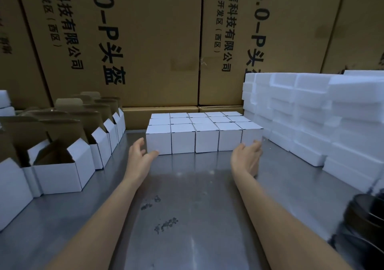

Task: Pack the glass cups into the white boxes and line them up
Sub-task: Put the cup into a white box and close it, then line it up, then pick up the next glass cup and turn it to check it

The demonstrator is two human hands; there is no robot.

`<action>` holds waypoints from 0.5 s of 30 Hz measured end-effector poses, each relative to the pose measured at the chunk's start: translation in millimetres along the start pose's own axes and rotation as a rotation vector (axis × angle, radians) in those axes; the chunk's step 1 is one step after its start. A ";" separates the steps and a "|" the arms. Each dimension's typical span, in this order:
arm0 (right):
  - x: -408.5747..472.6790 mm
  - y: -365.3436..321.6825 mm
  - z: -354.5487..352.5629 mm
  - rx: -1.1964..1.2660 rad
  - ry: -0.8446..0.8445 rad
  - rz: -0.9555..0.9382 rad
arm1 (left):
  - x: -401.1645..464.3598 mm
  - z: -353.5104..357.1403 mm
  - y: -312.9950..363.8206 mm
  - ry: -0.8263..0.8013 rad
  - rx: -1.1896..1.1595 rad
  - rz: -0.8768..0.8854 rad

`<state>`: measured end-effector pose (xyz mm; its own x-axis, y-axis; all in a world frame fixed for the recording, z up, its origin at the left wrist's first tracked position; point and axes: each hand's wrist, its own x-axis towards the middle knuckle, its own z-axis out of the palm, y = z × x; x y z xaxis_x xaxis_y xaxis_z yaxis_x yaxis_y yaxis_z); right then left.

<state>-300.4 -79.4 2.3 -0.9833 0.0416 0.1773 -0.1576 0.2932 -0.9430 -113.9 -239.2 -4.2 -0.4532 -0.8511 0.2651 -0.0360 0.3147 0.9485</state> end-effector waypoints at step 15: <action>-132.6 6.9 -99.5 -0.166 -0.294 -0.207 | -164.3 -31.6 41.8 -0.027 -0.041 0.050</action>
<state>-162.0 12.2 0.4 -0.9201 -0.3030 0.2481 -0.3623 0.4181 -0.8330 -12.8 -99.4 -2.6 -0.4775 -0.8230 0.3077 0.0233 0.3382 0.9408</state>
